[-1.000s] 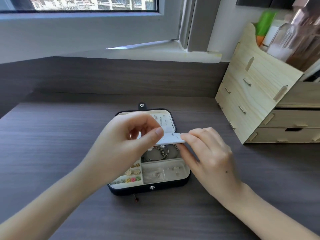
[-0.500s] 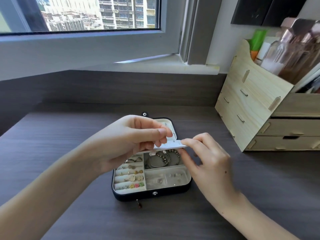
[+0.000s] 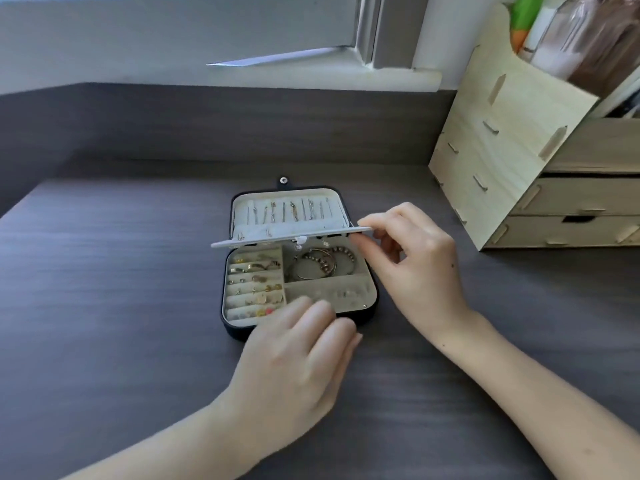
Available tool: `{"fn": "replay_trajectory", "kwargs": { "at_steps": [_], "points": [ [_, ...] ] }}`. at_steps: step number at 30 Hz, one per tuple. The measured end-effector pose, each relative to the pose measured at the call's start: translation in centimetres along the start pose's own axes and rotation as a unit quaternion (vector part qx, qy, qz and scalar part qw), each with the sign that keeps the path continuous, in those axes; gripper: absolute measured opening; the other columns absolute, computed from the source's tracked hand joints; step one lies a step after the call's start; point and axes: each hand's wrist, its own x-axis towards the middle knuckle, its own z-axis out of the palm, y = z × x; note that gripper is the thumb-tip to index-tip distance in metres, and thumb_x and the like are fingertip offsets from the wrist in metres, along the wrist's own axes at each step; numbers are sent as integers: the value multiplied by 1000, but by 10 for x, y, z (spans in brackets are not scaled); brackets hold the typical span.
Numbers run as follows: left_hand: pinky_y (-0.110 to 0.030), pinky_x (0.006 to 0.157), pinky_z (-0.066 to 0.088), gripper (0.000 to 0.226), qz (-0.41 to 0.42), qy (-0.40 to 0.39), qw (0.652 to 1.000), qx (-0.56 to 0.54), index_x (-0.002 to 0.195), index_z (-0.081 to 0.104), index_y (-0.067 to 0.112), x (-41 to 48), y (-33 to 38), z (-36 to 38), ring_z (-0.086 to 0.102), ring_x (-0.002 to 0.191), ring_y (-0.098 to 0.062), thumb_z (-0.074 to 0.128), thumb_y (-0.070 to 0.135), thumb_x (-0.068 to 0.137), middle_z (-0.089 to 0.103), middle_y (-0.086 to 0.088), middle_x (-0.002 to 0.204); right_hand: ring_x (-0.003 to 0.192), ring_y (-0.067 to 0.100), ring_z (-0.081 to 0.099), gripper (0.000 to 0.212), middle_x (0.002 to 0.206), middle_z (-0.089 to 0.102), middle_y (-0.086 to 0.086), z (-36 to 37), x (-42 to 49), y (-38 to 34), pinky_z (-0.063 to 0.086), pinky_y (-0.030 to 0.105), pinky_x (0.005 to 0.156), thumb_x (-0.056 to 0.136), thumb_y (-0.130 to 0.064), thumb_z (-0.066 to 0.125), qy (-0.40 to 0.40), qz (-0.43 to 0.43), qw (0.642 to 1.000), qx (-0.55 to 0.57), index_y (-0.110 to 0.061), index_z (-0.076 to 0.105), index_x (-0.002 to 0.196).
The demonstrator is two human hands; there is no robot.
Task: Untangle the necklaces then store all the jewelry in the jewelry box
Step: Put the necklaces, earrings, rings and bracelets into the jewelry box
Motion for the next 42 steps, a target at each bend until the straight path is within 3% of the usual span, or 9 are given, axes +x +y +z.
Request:
{"fn": "replay_trajectory", "kwargs": {
  "at_steps": [5,8,22,28,30,32,37,39,42],
  "points": [
    [-27,62,33,28,-104,-31,994,26,86,67,9,20,-10,4,46,71,-22,56,33,80,54,-4,78,59,13,53,11,76,58,2,-3,5,6,47,28,57,83,-17,68,-18,-9,999,25,-7,71,86],
    [-27,61,30,31,-126,-65,989,27,81,68,14,24,-10,10,47,72,-23,54,41,77,53,-2,78,59,13,54,10,76,58,2,-3,8,9,47,27,56,82,-15,69,-17,-12,999,30,-6,70,86],
    [-24,54,32,15,-68,-92,992,-43,68,68,17,36,-5,16,44,65,-16,58,21,79,48,5,72,60,10,52,19,76,58,2,-2,8,11,46,21,58,84,-23,64,-17,-15,999,29,-5,70,86],
    [-19,57,39,6,-188,-145,955,-176,69,66,22,43,-8,14,50,65,-7,66,20,74,54,12,70,60,10,52,18,76,58,1,-2,8,11,46,22,58,83,-22,65,-12,-15,999,31,-5,70,86],
    [-19,59,42,13,-252,-145,927,-236,68,66,24,46,-7,9,53,66,-5,71,17,78,59,10,67,61,9,52,17,77,58,1,-3,8,11,46,22,58,83,-22,65,-12,-12,999,31,-6,70,86],
    [-17,58,41,14,-332,-141,869,-338,67,68,22,48,-4,0,49,59,-1,73,17,79,59,10,63,63,6,52,17,78,59,1,-3,7,11,46,20,59,83,-22,66,-15,-13,999,30,-6,71,87],
    [-12,53,38,5,-421,-187,581,-671,71,71,13,47,3,-30,48,56,-3,68,16,74,55,4,61,63,8,53,18,77,59,1,-4,5,11,46,23,58,84,-22,65,-18,-11,999,32,-6,70,86],
    [-13,49,39,6,-421,-199,531,-708,75,64,8,48,3,-35,48,50,-3,61,13,76,53,3,57,62,10,53,14,77,59,2,-3,5,10,46,24,58,83,-19,69,-17,-7,999,32,-5,71,85],
    [-14,42,39,4,-435,-196,491,-729,70,55,8,52,6,-37,44,42,-4,53,12,72,48,2,51,63,9,53,11,76,60,2,-3,6,9,46,23,59,81,-16,70,-14,-1,999,33,-5,71,85]
  ]
}}
